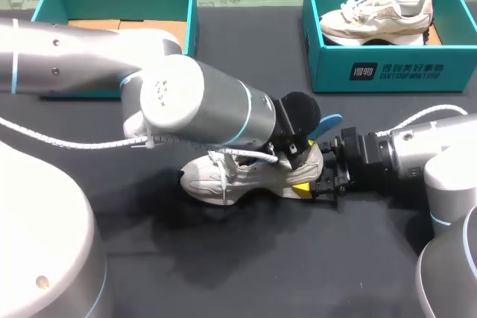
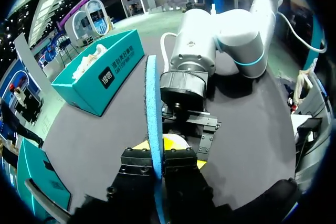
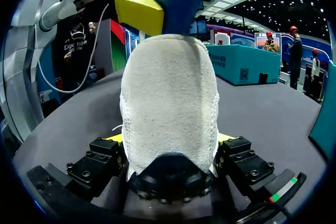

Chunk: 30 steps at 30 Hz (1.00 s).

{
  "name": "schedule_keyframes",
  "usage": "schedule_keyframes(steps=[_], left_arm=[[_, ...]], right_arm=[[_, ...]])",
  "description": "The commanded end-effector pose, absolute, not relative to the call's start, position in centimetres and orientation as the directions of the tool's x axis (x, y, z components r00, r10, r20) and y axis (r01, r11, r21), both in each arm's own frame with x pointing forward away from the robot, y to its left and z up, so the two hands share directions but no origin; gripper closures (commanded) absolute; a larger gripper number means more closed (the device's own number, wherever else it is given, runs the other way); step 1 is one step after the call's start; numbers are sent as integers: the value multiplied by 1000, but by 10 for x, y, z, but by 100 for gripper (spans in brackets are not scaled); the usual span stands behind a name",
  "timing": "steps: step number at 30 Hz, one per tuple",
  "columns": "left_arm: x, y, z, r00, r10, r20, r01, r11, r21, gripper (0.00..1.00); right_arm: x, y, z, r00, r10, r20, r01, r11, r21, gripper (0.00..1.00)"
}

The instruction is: Take the shoe out of the shoebox, open the shoe tongue, remove and reinsert the insole, then place the shoe into the shoebox

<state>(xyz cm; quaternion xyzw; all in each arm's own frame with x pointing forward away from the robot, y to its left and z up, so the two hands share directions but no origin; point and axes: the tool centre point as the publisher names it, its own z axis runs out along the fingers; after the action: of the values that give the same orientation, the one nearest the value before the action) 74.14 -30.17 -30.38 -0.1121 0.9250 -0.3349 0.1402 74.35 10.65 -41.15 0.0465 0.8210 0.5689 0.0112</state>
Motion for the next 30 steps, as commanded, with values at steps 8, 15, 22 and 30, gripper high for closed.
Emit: schedule_keyframes(steps=[8, 15, 22, 30], left_arm=[[755, -314, -251, -981, -184, 61, -173, 688, -705, 100], [750, -329, -217, -985, -57, 163, -164, 602, -782, 100], [734, -327, -173, -974, 57, 217, -165, 474, -865, 100], [732, -324, -158, -962, 113, 249, -177, 436, -882, 100]], right_arm=[[743, 108, -413, -995, 90, 34, 64, 351, 934, 100], [743, 108, -413, -995, 90, 34, 64, 351, 934, 100], [743, 108, -413, -995, 90, 34, 64, 351, 934, 100], [743, 108, -413, -995, 90, 34, 64, 351, 934, 100]])
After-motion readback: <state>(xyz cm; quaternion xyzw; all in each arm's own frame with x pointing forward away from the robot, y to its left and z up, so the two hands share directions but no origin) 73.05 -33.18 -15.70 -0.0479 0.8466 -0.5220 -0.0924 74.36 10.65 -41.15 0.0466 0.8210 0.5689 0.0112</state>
